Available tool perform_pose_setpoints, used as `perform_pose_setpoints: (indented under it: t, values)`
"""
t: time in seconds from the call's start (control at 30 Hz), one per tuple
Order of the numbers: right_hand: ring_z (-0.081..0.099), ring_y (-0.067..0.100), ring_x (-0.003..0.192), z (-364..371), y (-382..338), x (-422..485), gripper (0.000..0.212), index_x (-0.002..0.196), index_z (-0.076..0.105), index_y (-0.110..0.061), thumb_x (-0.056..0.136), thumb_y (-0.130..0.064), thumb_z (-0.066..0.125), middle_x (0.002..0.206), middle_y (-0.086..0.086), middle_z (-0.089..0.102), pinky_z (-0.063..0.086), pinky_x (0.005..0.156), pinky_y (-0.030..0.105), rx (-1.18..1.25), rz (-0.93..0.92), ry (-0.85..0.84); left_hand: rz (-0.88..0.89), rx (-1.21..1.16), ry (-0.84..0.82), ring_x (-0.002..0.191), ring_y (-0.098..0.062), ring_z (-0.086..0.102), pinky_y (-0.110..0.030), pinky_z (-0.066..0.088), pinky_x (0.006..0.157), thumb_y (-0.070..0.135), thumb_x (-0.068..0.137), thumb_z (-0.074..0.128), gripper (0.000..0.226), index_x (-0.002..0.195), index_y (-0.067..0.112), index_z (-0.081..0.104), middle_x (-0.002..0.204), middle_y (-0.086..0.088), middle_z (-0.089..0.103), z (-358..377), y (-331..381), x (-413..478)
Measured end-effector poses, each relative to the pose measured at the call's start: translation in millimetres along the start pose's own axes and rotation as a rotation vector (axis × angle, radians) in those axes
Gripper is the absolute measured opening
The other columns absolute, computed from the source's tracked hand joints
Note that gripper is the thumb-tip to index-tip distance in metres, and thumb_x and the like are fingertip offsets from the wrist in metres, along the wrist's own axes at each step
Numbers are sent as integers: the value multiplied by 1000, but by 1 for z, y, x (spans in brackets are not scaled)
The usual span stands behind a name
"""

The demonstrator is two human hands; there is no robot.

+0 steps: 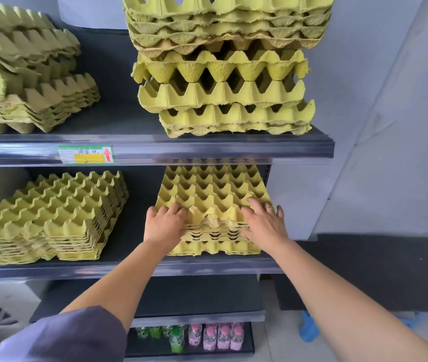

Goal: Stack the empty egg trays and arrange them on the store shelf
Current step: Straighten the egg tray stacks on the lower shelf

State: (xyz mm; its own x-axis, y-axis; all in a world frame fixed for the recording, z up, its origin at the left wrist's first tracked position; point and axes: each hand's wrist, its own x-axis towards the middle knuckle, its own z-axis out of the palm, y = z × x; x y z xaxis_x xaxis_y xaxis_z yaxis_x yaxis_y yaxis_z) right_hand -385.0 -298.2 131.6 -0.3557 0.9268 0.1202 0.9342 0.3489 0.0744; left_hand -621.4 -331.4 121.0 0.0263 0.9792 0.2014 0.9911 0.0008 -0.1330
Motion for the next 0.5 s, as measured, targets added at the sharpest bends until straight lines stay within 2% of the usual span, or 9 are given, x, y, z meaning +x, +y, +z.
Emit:
perform_pose_setpoints:
  t: [0.1, 0.23, 0.33, 0.4, 0.5]
  values:
    - [27, 34, 137, -3, -2, 1, 53, 134, 45, -23, 87, -41, 63, 155, 2, 17, 17, 112, 60, -14, 6, 33, 1, -10, 8, 119, -19, 48, -38, 27, 104, 43, 90, 54, 48, 134, 26, 41, 134, 8, 44, 1, -1, 0]
    - [44, 32, 124, -10, -3, 5, 49, 129, 49, -18, 87, -39, 64, 149, 0, 29, 39, 100, 49, -5, 9, 5, 3, -10, 45, 118, -20, 48, -37, 28, 104, 42, 90, 55, 48, 133, 25, 43, 133, 8, 46, -2, 0, 0]
    - [46, 27, 118, -14, -1, 4, 44, 126, 52, -20, 88, -38, 63, 138, -3, 43, 39, 94, 43, -18, 19, 110, 7, -5, 95, 116, -20, 49, -36, 29, 102, 43, 90, 55, 47, 132, 25, 44, 130, 8, 47, -8, -1, 0]
    - [49, 27, 114, -16, -3, -2, 42, 122, 56, -22, 84, -38, 67, 130, -4, 51, 36, 93, 44, -36, 39, 180, 10, 14, 147, 116, -20, 49, -36, 28, 103, 42, 90, 55, 47, 133, 24, 44, 129, 8, 48, -11, -1, -2]
    - [61, 28, 91, -18, -9, -12, 41, 96, 69, -22, 63, -39, 85, 102, -2, 65, 38, 91, 52, -80, 71, 308, -24, 7, 197, 121, -20, 46, -39, 23, 111, 34, 89, 59, 48, 133, 24, 45, 132, 6, 48, -15, -2, -4]
